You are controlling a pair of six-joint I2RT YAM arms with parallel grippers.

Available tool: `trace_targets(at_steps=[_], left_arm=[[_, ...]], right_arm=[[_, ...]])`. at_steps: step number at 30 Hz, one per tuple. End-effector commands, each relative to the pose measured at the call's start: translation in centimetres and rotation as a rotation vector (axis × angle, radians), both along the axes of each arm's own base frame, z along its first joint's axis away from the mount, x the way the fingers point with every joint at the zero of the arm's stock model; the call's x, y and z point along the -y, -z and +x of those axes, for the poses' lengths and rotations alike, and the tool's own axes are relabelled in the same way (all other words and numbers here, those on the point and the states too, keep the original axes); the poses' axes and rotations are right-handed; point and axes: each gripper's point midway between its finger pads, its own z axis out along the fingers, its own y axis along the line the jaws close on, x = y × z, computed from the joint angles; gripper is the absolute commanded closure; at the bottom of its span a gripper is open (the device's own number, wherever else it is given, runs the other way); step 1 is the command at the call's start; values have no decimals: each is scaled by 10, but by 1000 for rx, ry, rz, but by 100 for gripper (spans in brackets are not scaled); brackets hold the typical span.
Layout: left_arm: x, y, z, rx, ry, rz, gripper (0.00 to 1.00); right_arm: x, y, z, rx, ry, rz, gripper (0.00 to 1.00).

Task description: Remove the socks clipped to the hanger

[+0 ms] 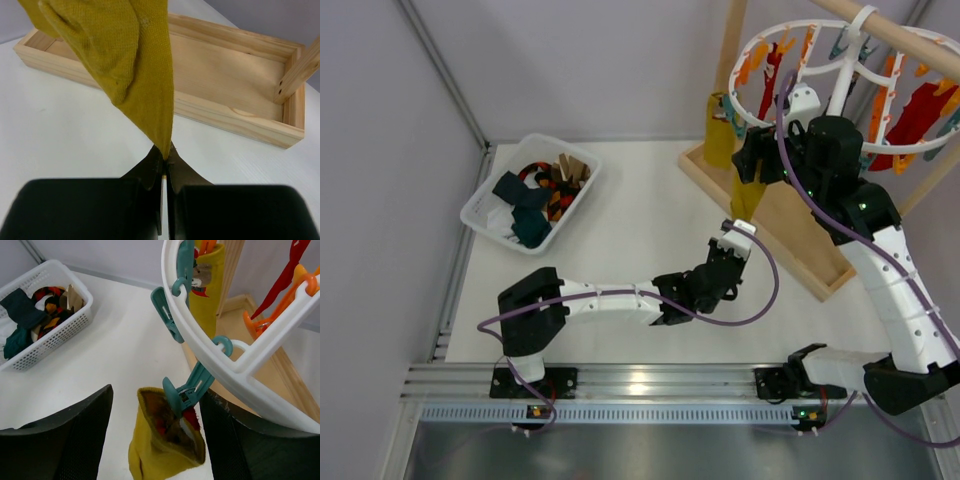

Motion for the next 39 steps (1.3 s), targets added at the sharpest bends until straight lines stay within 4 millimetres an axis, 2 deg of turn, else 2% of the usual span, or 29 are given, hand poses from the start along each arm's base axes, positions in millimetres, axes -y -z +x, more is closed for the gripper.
trace_targets(at_steps=[1,9,16,25,33,35,39], left_arm=[[-1,-32,-6,6,29,-103,100],[-1,-32,-11,-8,61,-115,100],[-1,-32,-17,-22,93,-126,100],[0,-32,-24,-36,134,-138,100],[-2,-34,-28,-39,153,-141,100],[-2,-34,-29,-40,159,-141,100],[-1,-32,-31,-44,173,-138,100]], right_arm=[[8,-36,7,129,48,58,33],[18,-20,17,103,104,57,23],[13,-29,12,125,6,116,21],[11,-25,26,133,-17,124,30],[17,-25,29,152,-3,132,43],[18,-24,30,151,-1,135,49],[18,-24,33,150,6,151,50]])
